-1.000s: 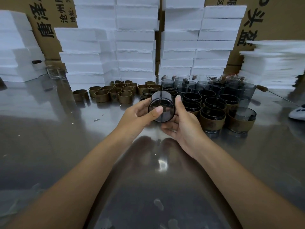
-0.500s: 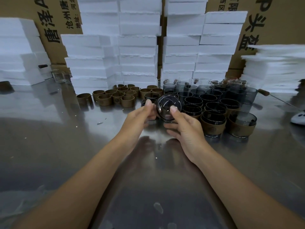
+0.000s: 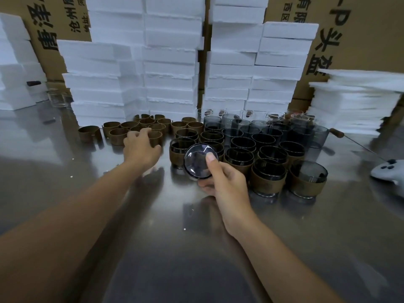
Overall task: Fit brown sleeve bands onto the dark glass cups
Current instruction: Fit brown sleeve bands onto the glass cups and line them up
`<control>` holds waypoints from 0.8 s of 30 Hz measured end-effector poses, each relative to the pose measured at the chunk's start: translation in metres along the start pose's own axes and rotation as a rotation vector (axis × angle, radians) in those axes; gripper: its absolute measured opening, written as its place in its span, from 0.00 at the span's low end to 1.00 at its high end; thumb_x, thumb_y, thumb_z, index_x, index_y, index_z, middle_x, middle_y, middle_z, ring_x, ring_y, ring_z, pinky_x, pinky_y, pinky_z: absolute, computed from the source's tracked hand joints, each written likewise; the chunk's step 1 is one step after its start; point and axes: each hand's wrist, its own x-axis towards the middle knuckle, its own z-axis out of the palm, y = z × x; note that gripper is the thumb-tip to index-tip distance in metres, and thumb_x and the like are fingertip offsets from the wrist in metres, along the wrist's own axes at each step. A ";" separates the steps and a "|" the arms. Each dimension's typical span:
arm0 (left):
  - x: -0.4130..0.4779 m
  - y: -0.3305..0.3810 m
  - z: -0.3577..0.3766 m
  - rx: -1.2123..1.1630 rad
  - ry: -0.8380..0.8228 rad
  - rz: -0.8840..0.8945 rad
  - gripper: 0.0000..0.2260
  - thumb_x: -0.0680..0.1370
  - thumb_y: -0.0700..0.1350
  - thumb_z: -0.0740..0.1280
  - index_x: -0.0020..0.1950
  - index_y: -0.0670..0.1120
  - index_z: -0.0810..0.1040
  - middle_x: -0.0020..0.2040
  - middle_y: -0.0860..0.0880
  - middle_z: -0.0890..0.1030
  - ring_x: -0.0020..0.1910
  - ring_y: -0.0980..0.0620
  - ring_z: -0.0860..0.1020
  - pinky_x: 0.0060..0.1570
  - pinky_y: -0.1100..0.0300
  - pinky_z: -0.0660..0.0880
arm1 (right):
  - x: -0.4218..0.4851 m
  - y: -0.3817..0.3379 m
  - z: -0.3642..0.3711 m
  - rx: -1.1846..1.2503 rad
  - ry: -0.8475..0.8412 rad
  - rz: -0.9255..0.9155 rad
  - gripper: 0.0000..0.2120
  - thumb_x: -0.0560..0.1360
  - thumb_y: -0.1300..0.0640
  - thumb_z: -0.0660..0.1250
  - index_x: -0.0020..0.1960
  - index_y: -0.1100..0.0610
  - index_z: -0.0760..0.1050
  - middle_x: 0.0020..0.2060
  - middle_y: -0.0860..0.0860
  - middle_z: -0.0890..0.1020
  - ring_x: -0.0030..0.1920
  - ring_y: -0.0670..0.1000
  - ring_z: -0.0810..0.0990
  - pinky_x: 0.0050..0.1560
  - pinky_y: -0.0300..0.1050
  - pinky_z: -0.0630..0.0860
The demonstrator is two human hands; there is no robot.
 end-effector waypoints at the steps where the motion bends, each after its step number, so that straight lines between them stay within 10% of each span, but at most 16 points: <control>1: 0.005 -0.003 0.002 0.115 -0.035 0.015 0.26 0.77 0.45 0.66 0.74 0.46 0.63 0.70 0.39 0.63 0.68 0.39 0.62 0.67 0.48 0.61 | 0.001 0.000 0.000 -0.009 -0.004 -0.001 0.19 0.73 0.44 0.67 0.51 0.59 0.79 0.35 0.45 0.82 0.35 0.43 0.80 0.42 0.39 0.79; 12: 0.014 -0.016 0.011 0.204 0.145 0.226 0.07 0.79 0.43 0.65 0.52 0.42 0.79 0.60 0.41 0.73 0.62 0.40 0.67 0.64 0.50 0.59 | 0.005 0.003 -0.002 -0.022 -0.005 -0.005 0.22 0.72 0.43 0.68 0.54 0.60 0.78 0.42 0.54 0.82 0.38 0.46 0.82 0.42 0.42 0.80; 17: -0.010 0.017 -0.014 -0.174 0.240 0.298 0.16 0.79 0.44 0.64 0.32 0.46 0.69 0.38 0.44 0.75 0.40 0.47 0.73 0.45 0.52 0.69 | 0.004 0.002 0.000 -0.009 0.016 -0.008 0.19 0.74 0.43 0.67 0.52 0.59 0.79 0.37 0.47 0.81 0.37 0.45 0.81 0.46 0.42 0.80; 24: -0.090 0.064 -0.041 -0.794 0.137 0.187 0.10 0.78 0.47 0.66 0.37 0.50 0.77 0.34 0.56 0.82 0.35 0.57 0.79 0.37 0.58 0.77 | -0.004 -0.004 0.004 -0.034 0.056 -0.001 0.19 0.74 0.46 0.68 0.59 0.57 0.77 0.53 0.58 0.82 0.50 0.55 0.81 0.57 0.52 0.78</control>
